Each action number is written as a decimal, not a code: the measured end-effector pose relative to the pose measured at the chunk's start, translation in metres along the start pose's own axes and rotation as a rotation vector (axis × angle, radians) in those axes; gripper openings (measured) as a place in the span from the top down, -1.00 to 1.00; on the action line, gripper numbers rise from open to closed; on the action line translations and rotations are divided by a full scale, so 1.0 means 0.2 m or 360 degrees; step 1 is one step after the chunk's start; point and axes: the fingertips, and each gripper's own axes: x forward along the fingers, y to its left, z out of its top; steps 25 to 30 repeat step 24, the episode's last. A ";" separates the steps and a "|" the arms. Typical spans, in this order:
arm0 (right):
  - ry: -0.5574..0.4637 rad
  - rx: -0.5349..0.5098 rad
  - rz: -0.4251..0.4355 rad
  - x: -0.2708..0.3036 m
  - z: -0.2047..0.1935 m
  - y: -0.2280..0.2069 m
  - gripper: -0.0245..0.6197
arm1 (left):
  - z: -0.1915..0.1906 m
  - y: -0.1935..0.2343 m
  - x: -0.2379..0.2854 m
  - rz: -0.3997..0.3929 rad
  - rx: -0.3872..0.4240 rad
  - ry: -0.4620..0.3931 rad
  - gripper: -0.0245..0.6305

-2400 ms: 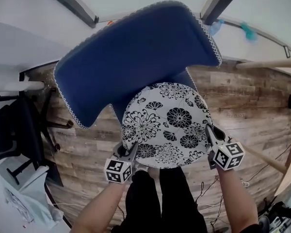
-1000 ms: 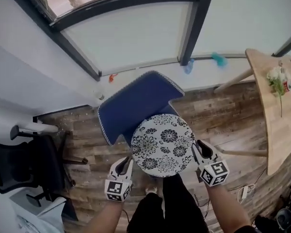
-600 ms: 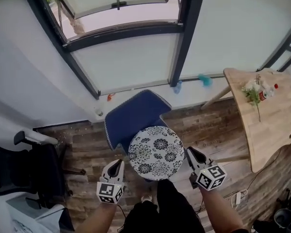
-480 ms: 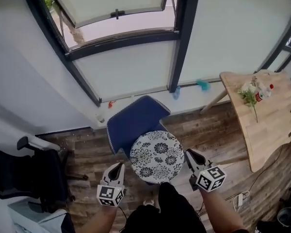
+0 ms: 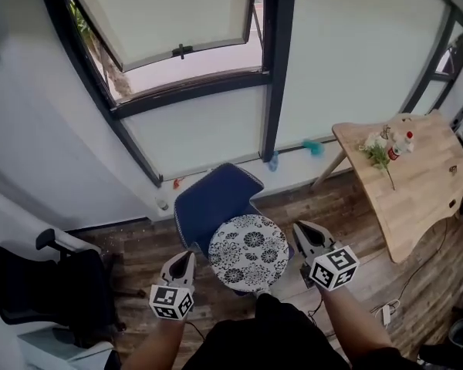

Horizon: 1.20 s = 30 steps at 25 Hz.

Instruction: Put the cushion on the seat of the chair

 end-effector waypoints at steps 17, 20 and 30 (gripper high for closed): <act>-0.0095 -0.0147 -0.0004 -0.06 0.25 0.01 0.85 | 0.19 -0.10 0.06 -0.0075 -0.0003 -0.0091 0.91; -0.0109 -0.0161 -0.0002 -0.06 0.29 0.01 0.85 | 0.24 -0.12 0.08 -0.0090 0.0021 -0.0115 0.91; -0.0133 -0.0178 -0.0002 -0.06 0.33 0.00 0.85 | 0.30 -0.14 0.12 -0.0102 0.0042 -0.0158 0.91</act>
